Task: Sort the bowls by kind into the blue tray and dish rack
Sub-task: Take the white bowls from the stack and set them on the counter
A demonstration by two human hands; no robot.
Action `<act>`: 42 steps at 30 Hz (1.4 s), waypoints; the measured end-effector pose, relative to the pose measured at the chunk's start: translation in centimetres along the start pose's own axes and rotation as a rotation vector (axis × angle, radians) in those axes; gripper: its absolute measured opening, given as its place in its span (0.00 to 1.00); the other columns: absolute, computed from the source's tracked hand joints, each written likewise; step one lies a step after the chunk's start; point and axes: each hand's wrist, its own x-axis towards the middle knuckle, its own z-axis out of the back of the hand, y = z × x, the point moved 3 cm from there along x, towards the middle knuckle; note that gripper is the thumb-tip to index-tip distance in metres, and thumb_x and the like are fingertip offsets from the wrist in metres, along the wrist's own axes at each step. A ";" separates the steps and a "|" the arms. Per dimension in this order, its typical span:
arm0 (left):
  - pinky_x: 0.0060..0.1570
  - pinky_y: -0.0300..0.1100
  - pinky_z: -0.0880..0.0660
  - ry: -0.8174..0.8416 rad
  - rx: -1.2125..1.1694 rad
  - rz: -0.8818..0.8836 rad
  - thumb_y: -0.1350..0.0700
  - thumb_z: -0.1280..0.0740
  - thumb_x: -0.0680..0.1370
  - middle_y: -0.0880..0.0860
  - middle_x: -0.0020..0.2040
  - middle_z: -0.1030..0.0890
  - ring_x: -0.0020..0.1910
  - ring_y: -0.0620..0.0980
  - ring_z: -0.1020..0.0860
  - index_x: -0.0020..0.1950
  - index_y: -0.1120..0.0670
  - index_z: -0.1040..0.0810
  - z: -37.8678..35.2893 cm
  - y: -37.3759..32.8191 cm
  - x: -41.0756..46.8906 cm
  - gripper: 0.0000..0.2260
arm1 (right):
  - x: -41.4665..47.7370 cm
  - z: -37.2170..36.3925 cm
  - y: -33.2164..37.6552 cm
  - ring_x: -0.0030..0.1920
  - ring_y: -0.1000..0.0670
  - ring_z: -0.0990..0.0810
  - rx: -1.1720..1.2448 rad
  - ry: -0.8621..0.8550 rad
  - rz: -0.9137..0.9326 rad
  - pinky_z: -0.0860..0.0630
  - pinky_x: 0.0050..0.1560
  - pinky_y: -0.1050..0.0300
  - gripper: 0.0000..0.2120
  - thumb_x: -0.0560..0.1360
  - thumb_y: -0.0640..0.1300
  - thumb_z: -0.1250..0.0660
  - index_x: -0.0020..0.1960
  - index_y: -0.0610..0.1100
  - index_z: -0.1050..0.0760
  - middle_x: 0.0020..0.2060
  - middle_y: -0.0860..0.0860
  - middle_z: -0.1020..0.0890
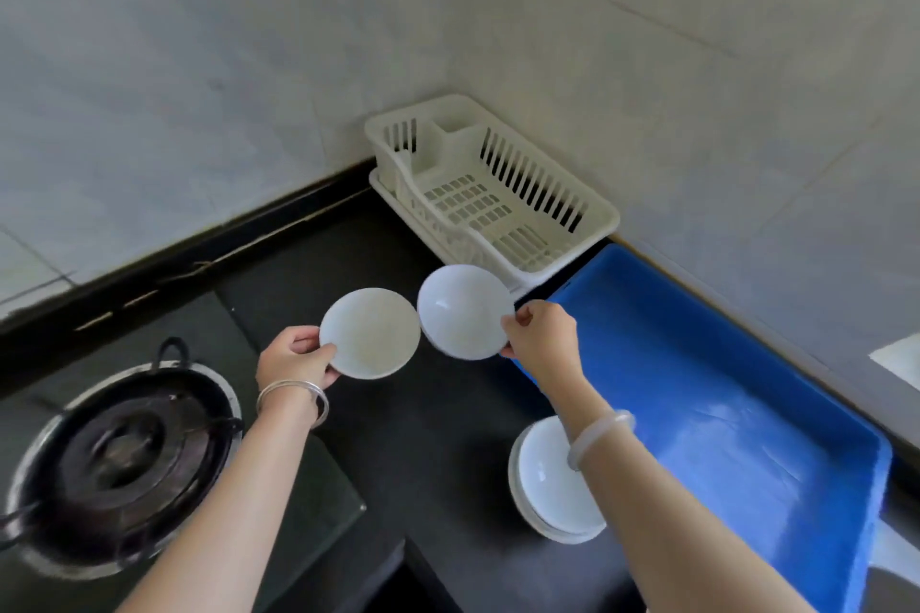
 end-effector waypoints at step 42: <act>0.52 0.51 0.22 -0.059 -0.570 0.316 0.62 0.35 0.76 0.53 0.65 0.29 0.60 0.58 0.26 0.67 0.52 0.29 -1.7 1.5 17.5 0.19 | 15.8 -21.0 5.6 0.45 0.50 0.18 0.631 0.262 -0.341 0.18 0.41 0.59 0.21 0.79 0.38 0.37 0.71 0.45 0.33 0.63 0.43 0.23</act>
